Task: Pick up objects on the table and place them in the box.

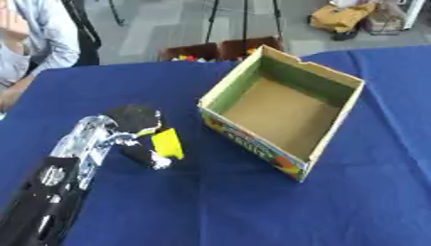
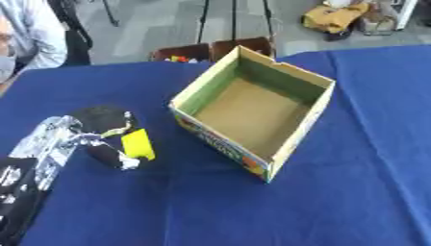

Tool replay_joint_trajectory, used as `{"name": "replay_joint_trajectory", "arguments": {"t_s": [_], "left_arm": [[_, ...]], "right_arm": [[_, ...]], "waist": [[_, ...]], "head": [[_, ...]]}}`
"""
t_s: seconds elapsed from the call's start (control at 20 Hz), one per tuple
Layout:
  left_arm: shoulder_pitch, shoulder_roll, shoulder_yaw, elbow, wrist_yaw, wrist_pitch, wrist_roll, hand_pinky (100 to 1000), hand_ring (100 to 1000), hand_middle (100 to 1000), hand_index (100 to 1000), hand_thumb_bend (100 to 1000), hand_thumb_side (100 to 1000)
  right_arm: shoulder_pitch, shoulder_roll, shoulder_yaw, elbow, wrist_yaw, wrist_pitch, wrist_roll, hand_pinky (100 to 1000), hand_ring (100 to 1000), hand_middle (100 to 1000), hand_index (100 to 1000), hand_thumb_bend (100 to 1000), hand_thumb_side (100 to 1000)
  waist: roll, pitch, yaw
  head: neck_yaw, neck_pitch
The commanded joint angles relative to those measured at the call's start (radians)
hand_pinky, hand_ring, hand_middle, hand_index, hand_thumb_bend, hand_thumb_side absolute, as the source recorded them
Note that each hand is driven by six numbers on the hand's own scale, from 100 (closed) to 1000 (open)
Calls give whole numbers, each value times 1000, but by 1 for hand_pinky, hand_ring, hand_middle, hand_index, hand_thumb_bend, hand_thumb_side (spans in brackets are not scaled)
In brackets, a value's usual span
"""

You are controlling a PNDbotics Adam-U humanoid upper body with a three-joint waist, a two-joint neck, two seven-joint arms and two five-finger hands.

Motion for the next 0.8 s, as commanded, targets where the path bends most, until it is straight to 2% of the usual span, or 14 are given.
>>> {"name": "replay_joint_trajectory", "arguments": {"t_s": [0.05, 0.35, 0.8], "left_arm": [[-11, 42, 4, -39, 27, 0, -8, 100, 344, 450, 527, 100, 503], [-8, 75, 9, -86, 76, 1, -11, 100, 326, 434, 521, 100, 481], [-39, 172, 34, -192, 209, 34, 9, 100, 289, 411, 512, 100, 482]], "right_arm": [[-9, -10, -11, -17, 5, 0, -7, 794, 782, 580, 801, 100, 515], [-9, -7, -11, -17, 5, -1, -14, 793, 781, 584, 800, 100, 513], [-18, -5, -7, -17, 3, -3, -17, 792, 781, 589, 798, 100, 513]], "waist": [[7, -21, 4], [5, -30, 7], [8, -36, -8]], "head": [[-4, -4], [-11, -8], [-24, -19]]}}
